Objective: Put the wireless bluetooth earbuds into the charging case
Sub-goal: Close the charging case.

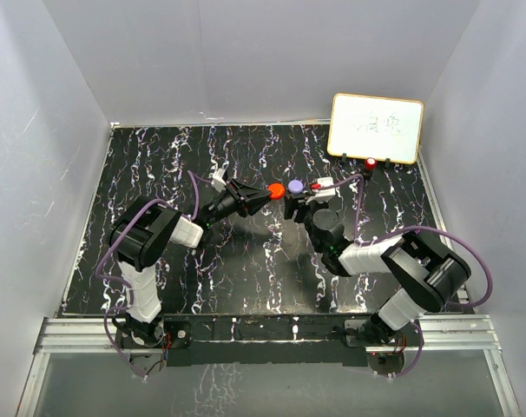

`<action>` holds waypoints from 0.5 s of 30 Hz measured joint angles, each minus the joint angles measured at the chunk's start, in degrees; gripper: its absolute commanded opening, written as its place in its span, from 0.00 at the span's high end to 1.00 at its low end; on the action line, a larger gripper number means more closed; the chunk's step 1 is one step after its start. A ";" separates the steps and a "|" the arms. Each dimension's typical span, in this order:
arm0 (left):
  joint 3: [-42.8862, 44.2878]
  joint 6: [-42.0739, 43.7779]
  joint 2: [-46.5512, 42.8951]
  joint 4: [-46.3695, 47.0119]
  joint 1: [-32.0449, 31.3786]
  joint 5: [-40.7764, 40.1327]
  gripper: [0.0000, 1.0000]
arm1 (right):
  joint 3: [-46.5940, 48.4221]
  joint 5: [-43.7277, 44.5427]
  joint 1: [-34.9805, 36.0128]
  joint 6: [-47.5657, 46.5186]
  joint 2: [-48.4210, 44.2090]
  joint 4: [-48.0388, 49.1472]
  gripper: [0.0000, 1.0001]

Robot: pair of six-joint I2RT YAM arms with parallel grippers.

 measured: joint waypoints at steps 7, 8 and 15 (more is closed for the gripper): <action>0.00 -0.31 0.57 0.04 0.02 1.09 1.00 | -1.25 2.60 -0.07 -0.92 -1.77 -0.04 0.38; 0.00 -0.28 0.57 0.04 0.04 1.16 1.00 | -1.55 2.78 -0.07 -0.92 -2.27 -0.11 0.37; -0.61 1.27 0.57 -0.04 1.66 3.04 1.00 | -2.21 5.05 -0.07 -0.50 -8.46 -5.70 0.32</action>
